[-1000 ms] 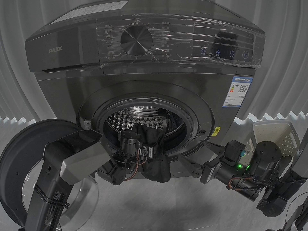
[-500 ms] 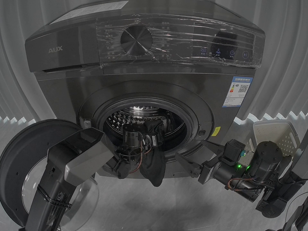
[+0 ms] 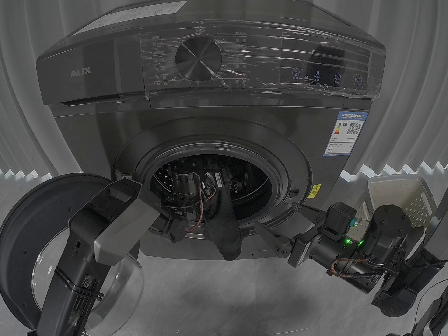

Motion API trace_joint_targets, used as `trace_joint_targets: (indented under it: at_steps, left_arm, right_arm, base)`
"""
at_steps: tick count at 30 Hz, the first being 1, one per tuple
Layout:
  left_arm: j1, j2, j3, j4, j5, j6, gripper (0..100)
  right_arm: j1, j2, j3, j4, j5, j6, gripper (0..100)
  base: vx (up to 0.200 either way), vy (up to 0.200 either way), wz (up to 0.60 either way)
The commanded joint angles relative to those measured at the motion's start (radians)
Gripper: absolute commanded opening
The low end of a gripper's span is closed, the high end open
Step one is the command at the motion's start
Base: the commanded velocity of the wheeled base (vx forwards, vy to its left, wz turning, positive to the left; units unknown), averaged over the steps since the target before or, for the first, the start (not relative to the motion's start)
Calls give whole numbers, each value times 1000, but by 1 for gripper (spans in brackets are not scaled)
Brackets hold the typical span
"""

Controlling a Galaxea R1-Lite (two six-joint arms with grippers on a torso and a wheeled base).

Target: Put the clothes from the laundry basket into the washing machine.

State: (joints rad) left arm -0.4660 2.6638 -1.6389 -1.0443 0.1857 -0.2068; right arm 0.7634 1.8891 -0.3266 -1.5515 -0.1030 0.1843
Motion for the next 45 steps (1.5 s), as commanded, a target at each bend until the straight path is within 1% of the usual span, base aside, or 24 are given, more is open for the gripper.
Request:
trace_joint_targets:
  at_steps: [1, 4, 12, 13, 17, 19, 20, 22, 23, 24, 25, 26, 27, 35, 37, 40, 45]
  left_arm:
    - [10, 21, -52, 7, 11, 0, 0]
    - [10, 24, -62, 27, 12, -2, 0]
    - [6, 22, -47, 24, 12, -2, 0]
    - [4, 24, -48, 16, 12, -2, 100]
    - [-3, 11, -38, 4, 14, -6, 100]
    - [-13, -36, 64, 10, 14, -5, 100]
    - [-20, -82, 128, 18, 3, -6, 100]
    - [-20, -82, 128, 18, 3, -6, 100]
    - [-39, -148, 264, 76, -28, -11, 100]
    - [-43, -159, 306, 96, -49, -11, 100]
    - [-43, -160, 311, 98, -52, -11, 100]
    - [-45, -177, 355, 109, -71, -3, 100]
    - [-46, -179, 370, 112, -72, -3, 100]
    - [-62, -127, 389, 110, -74, 0, 100]
    - [-66, -114, 387, 110, -81, 1, 100]
    - [-68, -94, 372, 112, -92, 1, 100]
    - [-66, -64, 338, 109, -91, 0, 100]
  right_arm:
    - [1, 1, 0, 1, 0, 0, 100]
    - [1, 1, 0, -1, 0, 0, 100]
    - [1, 1, 0, 1, 2, 0, 100]
    - [1, 1, 0, 1, 0, 0, 100]
    - [1, 1, 3, -1, 3, 0, 100]
    - [1, 1, 11, -1, 3, 0, 100]
    - [2, 1, 9, -1, 2, 0, 100]
    - [2, 1, 9, -1, 2, 0, 100]
    - [1, 1, 8, -1, 3, 0, 100]
    - [1, 1, 8, -1, 2, 0, 100]
    - [1, 1, 8, -1, 3, 0, 100]
    - [1, 1, 9, -1, 2, 0, 100]
    - [2, 1, 9, -1, 2, 0, 100]
    - [2, 2, 8, -1, 2, 0, 100]
    - [2, 2, 8, -1, 2, 0, 100]
    - [2, 2, 6, -1, 2, 0, 100]
    - [2, 2, 4, -1, 2, 0, 100]
  base:
    - [0, 0, 0]
    - [0, 0, 0]
    - [0, 0, 0]
    - [0, 0, 0]
    - [0, 0, 0]
    - [0, 0, 0]
    - [0, 0, 0]
    - [0, 0, 0]
    - [0, 0, 0]
    - [0, 0, 0]
    - [0, 0, 0]
    - [0, 0, 0]
    - [0, 0, 0]
    - [0, 0, 0]
    - [0, 0, 0]
    - [0, 0, 0]
    - [0, 0, 0]
